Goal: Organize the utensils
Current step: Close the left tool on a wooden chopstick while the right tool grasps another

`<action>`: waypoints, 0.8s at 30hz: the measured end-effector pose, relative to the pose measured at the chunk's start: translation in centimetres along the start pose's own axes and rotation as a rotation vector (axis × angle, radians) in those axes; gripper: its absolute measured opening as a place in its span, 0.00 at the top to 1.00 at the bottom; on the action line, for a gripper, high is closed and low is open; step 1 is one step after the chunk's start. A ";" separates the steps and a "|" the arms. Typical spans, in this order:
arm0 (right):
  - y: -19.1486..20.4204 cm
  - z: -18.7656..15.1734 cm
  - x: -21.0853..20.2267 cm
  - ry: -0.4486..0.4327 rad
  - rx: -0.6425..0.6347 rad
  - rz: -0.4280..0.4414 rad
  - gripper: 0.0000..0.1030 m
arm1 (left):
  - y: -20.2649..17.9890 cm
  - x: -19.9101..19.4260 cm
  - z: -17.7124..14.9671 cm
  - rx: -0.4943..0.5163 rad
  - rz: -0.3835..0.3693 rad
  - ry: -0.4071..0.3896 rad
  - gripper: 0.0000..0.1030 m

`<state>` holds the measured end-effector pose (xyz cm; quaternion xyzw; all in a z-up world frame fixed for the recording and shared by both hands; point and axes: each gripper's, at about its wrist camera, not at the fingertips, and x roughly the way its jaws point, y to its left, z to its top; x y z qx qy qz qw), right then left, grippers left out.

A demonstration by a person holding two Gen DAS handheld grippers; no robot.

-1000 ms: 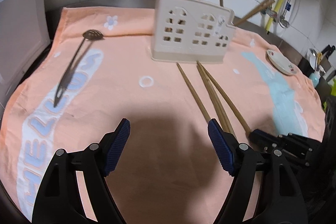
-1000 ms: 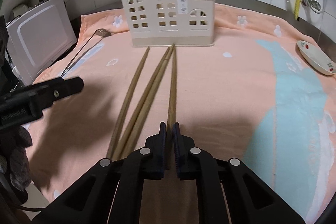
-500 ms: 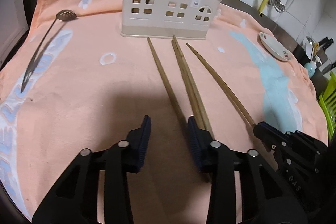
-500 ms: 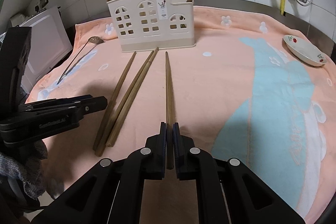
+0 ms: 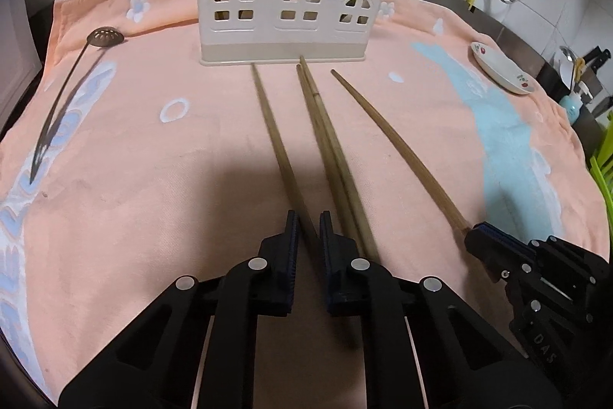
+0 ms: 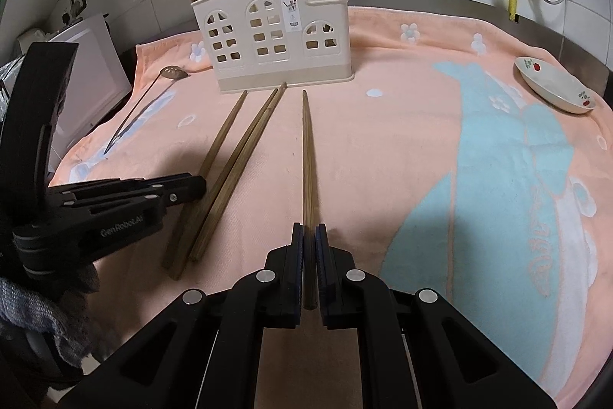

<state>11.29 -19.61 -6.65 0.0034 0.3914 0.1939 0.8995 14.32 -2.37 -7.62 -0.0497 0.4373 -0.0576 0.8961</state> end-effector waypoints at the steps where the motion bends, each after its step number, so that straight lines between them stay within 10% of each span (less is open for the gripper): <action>1: 0.0 0.0 0.0 0.001 0.000 0.000 0.94 | 0.3 -0.1 0.0 0.003 0.011 -0.001 0.92; 24: 0.4 -0.3 0.9 0.018 -0.028 -0.013 0.94 | 2.8 -0.5 -0.7 -0.041 -0.047 -0.013 0.92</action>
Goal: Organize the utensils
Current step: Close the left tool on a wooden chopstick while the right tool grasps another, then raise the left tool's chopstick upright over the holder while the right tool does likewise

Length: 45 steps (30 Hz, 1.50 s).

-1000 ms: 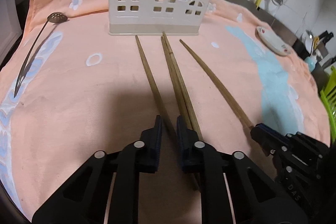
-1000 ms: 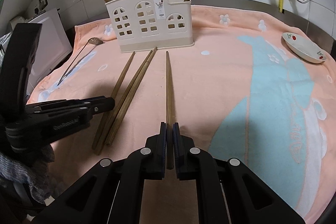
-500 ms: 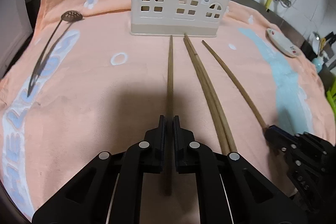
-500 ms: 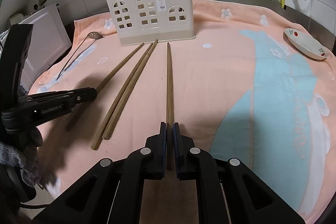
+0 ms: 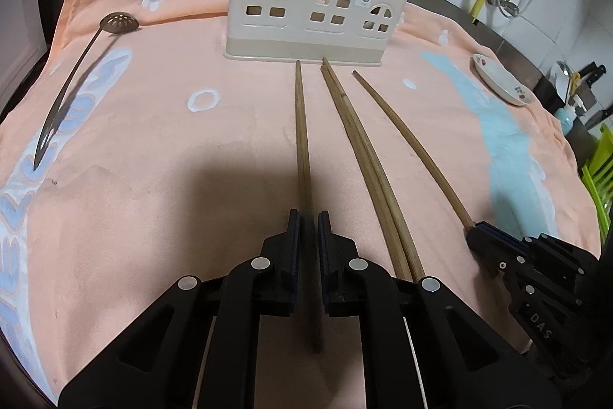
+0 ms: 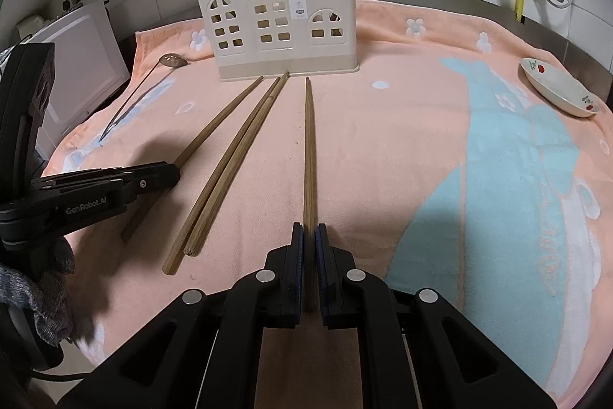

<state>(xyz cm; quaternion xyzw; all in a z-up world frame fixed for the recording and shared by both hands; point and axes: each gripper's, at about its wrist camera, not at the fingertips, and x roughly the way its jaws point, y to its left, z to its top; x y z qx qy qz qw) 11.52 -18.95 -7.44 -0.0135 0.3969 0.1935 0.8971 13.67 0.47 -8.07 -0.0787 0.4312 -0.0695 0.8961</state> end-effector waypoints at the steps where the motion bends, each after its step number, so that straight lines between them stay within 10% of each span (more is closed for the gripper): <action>1: 0.0 0.0 0.0 0.000 0.001 0.002 0.94 | 0.0 0.0 0.0 0.002 0.000 0.003 0.93; 45: 0.9 20.9 -13.8 -0.478 -0.226 -0.042 0.94 | -0.2 -17.3 13.1 0.153 -0.061 -0.476 0.94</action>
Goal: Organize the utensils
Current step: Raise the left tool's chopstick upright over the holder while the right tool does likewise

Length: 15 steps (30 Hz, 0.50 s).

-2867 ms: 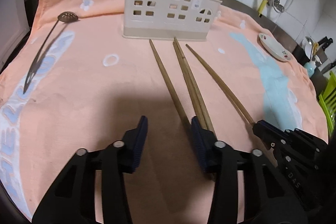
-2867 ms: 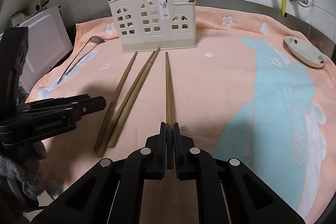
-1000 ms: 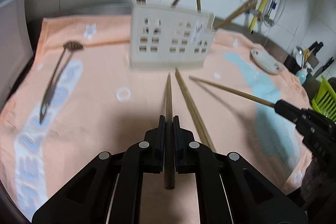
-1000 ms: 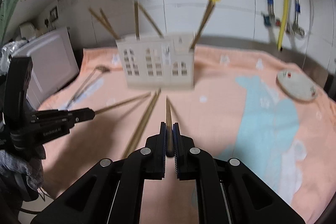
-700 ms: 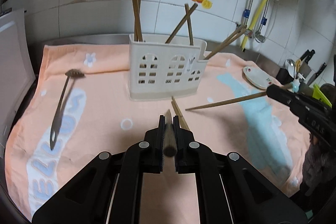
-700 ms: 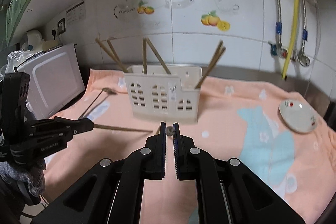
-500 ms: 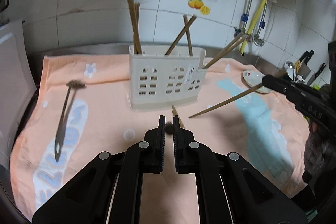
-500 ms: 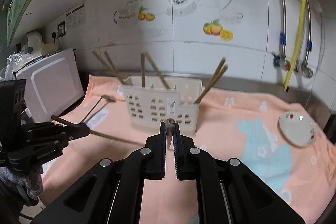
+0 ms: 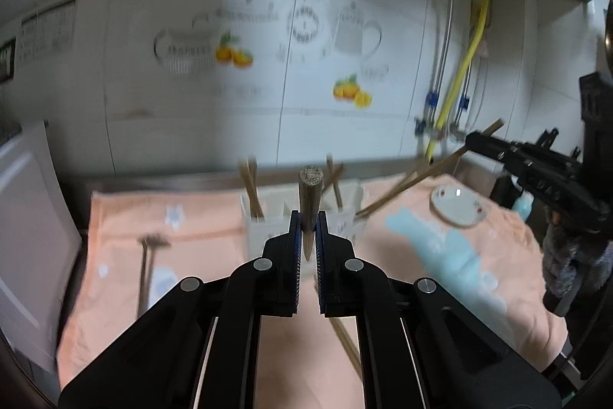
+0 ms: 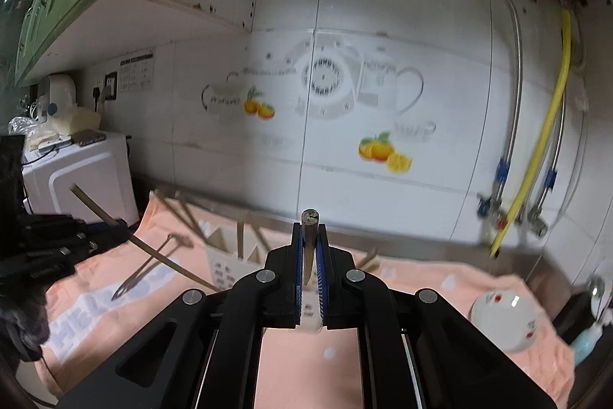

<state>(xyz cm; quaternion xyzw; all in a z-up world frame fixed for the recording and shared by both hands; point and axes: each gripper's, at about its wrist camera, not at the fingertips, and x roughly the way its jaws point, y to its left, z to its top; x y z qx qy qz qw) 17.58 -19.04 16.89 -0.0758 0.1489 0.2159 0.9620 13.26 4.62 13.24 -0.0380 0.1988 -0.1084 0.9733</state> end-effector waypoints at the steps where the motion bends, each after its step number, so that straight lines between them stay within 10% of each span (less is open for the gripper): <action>1: -0.1 0.5 0.1 -0.008 -0.004 -0.003 0.94 | 0.0 -0.5 0.7 0.003 -0.002 -0.023 0.94; 15: -0.3 1.5 6.6 0.149 -0.020 -0.014 0.94 | 1.7 3.1 5.1 -0.034 0.035 -0.027 0.94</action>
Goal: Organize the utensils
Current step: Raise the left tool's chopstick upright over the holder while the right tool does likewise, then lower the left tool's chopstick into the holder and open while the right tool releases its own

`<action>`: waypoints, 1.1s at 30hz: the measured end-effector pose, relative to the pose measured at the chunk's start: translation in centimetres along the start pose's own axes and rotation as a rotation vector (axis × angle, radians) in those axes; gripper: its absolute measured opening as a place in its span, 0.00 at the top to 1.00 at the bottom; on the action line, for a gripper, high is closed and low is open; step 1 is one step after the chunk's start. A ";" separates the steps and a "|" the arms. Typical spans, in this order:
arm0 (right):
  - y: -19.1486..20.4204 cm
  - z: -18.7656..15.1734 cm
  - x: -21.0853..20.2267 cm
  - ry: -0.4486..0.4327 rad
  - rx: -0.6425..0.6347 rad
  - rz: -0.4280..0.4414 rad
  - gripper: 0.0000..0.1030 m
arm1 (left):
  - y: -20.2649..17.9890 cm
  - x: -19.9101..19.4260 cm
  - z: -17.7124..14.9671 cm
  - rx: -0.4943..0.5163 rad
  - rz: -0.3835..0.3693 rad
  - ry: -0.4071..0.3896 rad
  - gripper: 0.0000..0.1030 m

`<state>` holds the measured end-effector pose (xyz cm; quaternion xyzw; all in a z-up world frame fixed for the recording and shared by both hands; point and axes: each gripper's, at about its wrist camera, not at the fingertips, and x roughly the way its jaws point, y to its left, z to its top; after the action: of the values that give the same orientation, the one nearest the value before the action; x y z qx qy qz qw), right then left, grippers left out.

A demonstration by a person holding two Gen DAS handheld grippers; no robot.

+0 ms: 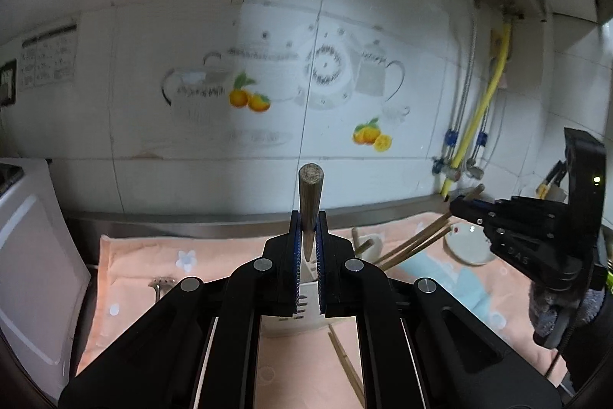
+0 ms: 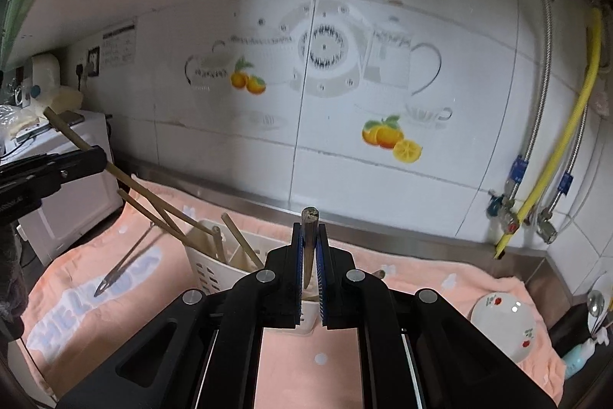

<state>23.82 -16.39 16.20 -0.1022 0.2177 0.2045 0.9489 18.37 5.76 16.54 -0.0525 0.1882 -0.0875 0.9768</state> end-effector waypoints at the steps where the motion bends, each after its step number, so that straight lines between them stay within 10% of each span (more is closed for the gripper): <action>1: 0.0 0.0 0.4 0.008 0.002 -0.003 0.94 | 0.2 0.7 0.0 -0.009 0.001 0.019 0.94; 20: -1.2 -0.5 2.2 0.010 0.081 -0.007 0.84 | 1.0 5.4 -0.5 -0.042 0.028 0.099 0.90; 33: 1.0 -5.0 -2.3 -0.020 0.095 0.068 0.82 | 0.6 1.4 -1.9 -0.021 0.053 0.047 0.62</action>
<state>19.63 -17.73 12.73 -0.0473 0.2211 0.2270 0.9473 19.02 5.90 14.20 -0.0559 0.2131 -0.0608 0.9735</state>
